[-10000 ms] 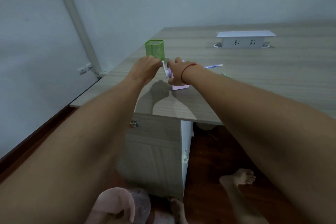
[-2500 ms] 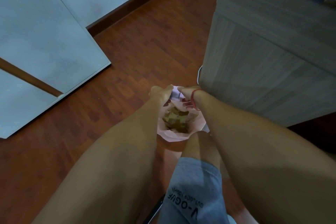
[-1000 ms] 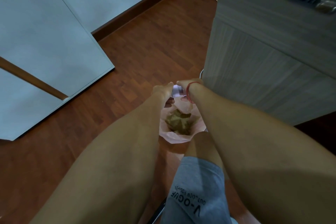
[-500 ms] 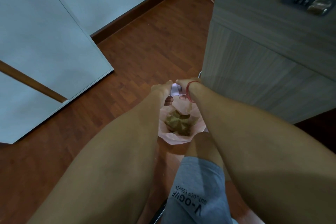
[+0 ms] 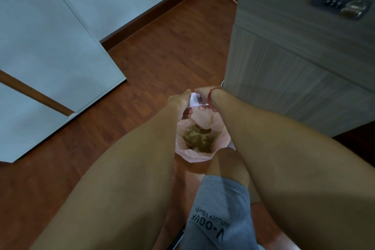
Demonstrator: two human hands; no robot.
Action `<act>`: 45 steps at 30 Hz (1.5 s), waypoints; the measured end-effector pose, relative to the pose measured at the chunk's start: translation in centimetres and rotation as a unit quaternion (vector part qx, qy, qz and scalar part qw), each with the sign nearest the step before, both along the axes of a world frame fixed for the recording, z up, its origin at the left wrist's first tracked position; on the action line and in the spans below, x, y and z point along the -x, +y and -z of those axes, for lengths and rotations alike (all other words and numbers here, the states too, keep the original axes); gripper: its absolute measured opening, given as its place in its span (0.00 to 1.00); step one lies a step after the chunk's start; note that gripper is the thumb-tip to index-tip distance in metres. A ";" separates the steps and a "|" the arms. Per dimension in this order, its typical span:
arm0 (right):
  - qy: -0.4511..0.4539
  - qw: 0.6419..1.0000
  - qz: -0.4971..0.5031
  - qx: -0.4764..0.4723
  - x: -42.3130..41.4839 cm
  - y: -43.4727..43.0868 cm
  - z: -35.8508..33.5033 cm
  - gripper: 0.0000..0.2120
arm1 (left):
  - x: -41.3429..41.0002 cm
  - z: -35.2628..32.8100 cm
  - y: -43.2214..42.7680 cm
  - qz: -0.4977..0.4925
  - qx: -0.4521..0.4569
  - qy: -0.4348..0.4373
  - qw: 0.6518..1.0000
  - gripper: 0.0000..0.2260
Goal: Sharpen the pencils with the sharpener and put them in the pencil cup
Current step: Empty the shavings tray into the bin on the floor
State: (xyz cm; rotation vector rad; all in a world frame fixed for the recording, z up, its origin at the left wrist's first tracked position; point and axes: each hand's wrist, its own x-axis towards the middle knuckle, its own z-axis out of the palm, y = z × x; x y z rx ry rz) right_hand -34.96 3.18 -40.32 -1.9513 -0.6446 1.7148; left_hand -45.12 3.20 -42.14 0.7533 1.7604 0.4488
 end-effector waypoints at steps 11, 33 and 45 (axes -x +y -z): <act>0.013 1.000 -0.014 0.006 -0.2 0.0 -0.4 0.07 | -0.1 -0.2 0.2 0.001 0.006 0.008 1.000 0.20; -0.030 0.986 -0.058 -0.152 -0.9 -3.4 -9.7 0.19 | 1.3 -10.5 -2.2 0.097 -0.163 -0.076 0.979 0.15; -0.175 0.912 -0.019 -0.371 -6.0 -12.8 -28.7 0.27 | -3.7 -27.9 -9.1 0.154 -0.434 -0.108 0.881 0.14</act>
